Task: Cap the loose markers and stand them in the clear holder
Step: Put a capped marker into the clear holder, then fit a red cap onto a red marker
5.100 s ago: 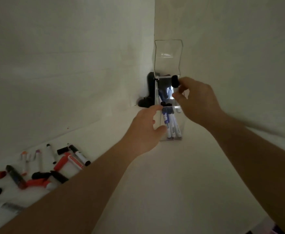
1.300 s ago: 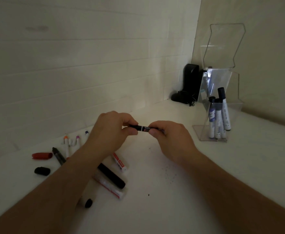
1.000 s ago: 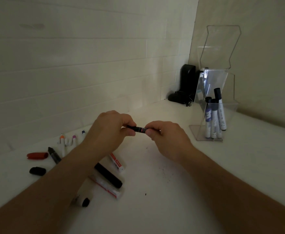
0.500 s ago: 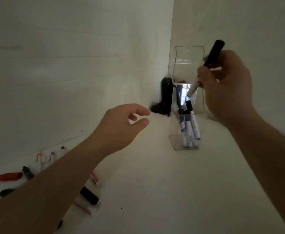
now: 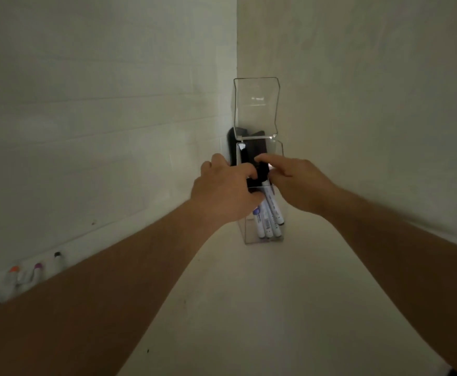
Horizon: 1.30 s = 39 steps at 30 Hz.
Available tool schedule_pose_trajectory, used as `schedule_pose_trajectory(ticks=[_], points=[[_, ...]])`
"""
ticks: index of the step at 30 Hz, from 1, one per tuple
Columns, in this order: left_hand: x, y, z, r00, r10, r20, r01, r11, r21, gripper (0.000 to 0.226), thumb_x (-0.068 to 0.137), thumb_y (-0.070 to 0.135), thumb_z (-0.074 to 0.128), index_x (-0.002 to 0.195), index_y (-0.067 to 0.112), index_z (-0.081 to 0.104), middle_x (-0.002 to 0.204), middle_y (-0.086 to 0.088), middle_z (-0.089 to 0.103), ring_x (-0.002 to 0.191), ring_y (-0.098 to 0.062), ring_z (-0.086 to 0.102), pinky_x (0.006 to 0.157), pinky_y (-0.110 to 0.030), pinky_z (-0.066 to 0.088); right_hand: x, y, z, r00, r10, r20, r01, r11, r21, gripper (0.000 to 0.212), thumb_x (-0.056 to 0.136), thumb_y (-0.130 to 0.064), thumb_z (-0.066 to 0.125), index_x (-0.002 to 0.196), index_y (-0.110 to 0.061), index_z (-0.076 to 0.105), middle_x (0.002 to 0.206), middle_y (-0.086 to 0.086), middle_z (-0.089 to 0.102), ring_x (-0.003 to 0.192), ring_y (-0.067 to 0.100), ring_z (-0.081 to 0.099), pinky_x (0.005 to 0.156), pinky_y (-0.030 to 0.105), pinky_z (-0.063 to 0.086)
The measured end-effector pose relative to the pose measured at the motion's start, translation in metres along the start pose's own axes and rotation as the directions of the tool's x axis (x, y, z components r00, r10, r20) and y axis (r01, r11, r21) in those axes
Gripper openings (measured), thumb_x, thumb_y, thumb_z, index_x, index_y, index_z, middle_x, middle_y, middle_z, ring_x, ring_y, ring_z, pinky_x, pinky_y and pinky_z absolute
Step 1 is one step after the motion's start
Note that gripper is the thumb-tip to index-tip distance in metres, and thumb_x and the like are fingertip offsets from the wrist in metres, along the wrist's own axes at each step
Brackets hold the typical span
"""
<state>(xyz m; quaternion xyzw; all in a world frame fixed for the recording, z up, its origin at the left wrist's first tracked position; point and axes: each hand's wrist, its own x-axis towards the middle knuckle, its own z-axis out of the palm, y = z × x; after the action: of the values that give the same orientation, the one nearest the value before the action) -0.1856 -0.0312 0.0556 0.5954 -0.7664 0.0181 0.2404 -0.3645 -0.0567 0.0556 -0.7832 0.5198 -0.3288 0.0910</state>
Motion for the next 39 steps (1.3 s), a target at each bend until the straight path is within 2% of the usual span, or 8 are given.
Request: schedule_pose_trajectory(ticks=[6, 10, 14, 18, 21, 25, 31, 39], points=[[0.003, -0.009, 0.006, 1.000, 0.021, -0.006, -0.022, 0.993, -0.117, 0.037, 0.084, 0.054, 0.070, 0.119, 0.045, 0.060, 0.112, -0.005, 0.043, 0.114, -0.030, 0.044, 0.095, -0.047, 0.048, 0.004, -0.001, -0.009, 0.996, -0.031, 0.081, 0.037, 0.997, -0.073, 0.035, 0.100, -0.027, 0.053, 0.131, -0.042, 0.059, 0.112, -0.012, 0.069, 0.093, 0.014, 0.067, 0.079, 0.029, 0.055], [0.004, -0.009, 0.009, 0.998, 0.064, -0.023, -0.067, 0.988, -0.137, 0.034, 0.087, 0.050, 0.067, 0.120, 0.045, 0.059, 0.111, -0.005, 0.048, 0.112, -0.027, 0.045, 0.092, -0.044, 0.047, 0.007, -0.006, -0.013, 0.981, -0.027, 0.192, 0.030, 0.999, -0.012, 0.029, 0.098, -0.033, 0.055, 0.122, -0.045, 0.065, 0.107, -0.014, 0.069, 0.091, 0.009, 0.065, 0.080, 0.028, 0.053], [0.009, -0.019, 0.017, 0.996, 0.082, -0.025, -0.084, 0.990, -0.114, 0.031, 0.083, 0.050, 0.062, 0.114, 0.051, 0.055, 0.109, 0.000, 0.057, 0.111, -0.027, 0.049, 0.090, -0.046, 0.048, 0.008, -0.007, -0.010, 0.981, -0.005, 0.193, 0.083, 0.915, -0.396, 0.031, 0.100, -0.058, 0.042, 0.080, -0.041, 0.059, 0.084, -0.009, 0.062, 0.082, 0.015, 0.057, 0.075, 0.038, 0.043], [-0.004, -0.030, 0.011, 0.984, 0.170, -0.053, -0.176, 0.975, -0.133, 0.048, 0.087, 0.039, 0.066, 0.131, 0.049, 0.050, 0.113, 0.003, 0.061, 0.104, -0.017, 0.052, 0.088, -0.034, 0.047, 0.000, -0.003, -0.001, 0.981, -0.036, 0.191, 0.118, 0.890, -0.440, 0.041, 0.096, -0.067, 0.033, 0.101, -0.041, 0.065, 0.098, -0.015, 0.056, 0.097, 0.019, 0.049, 0.083, 0.045, 0.044], [-0.027, -0.051, -0.018, 0.975, 0.213, -0.063, -0.220, 0.965, -0.145, 0.054, 0.091, 0.031, 0.069, 0.138, 0.045, 0.048, 0.112, 0.011, 0.057, 0.096, -0.003, 0.050, 0.078, -0.013, 0.037, -0.008, -0.009, 0.005, 0.984, -0.144, -0.103, 0.104, 0.942, -0.318, 0.036, 0.098, -0.053, 0.046, 0.127, -0.038, 0.061, 0.127, -0.005, 0.056, 0.114, 0.028, 0.047, 0.095, 0.045, 0.042], [-0.057, -0.121, -0.062, 0.996, 0.090, 0.004, -0.090, 0.994, -0.068, 0.026, 0.090, 0.034, 0.069, 0.114, 0.043, 0.069, 0.103, 0.015, 0.064, 0.095, -0.006, 0.058, 0.083, -0.021, 0.048, -0.012, -0.050, 0.039, 0.873, -0.310, -0.377, 0.232, 0.943, -0.238, 0.026, 0.090, -0.032, 0.053, 0.105, -0.026, 0.073, 0.103, 0.003, 0.061, 0.100, 0.028, 0.056, 0.085, 0.037, 0.044], [-0.119, -0.228, -0.099, 0.954, -0.268, 0.133, 0.270, 0.963, 0.007, 0.014, 0.093, 0.034, 0.067, 0.103, 0.040, 0.074, 0.100, 0.017, 0.066, 0.089, -0.002, 0.063, 0.068, -0.022, 0.052, -0.024, -0.147, 0.143, 0.970, -0.201, 0.137, 0.170, 0.963, 0.211, 0.013, 0.089, -0.032, 0.063, 0.094, -0.043, 0.069, 0.091, -0.012, 0.066, 0.072, 0.002, 0.059, 0.068, 0.018, 0.045], [-0.162, -0.256, -0.092, 0.926, -0.341, 0.165, 0.327, 0.939, 0.102, 0.025, 0.079, 0.061, 0.070, 0.083, 0.036, 0.074, 0.081, 0.014, 0.064, 0.076, -0.002, 0.059, 0.063, -0.025, 0.045, -0.032, -0.197, 0.220, 0.902, -0.099, 0.419, 0.060, 0.993, 0.106, 0.026, 0.083, -0.051, 0.067, 0.091, -0.029, 0.056, 0.084, -0.005, 0.065, 0.075, 0.013, 0.062, 0.065, 0.030, 0.053]])
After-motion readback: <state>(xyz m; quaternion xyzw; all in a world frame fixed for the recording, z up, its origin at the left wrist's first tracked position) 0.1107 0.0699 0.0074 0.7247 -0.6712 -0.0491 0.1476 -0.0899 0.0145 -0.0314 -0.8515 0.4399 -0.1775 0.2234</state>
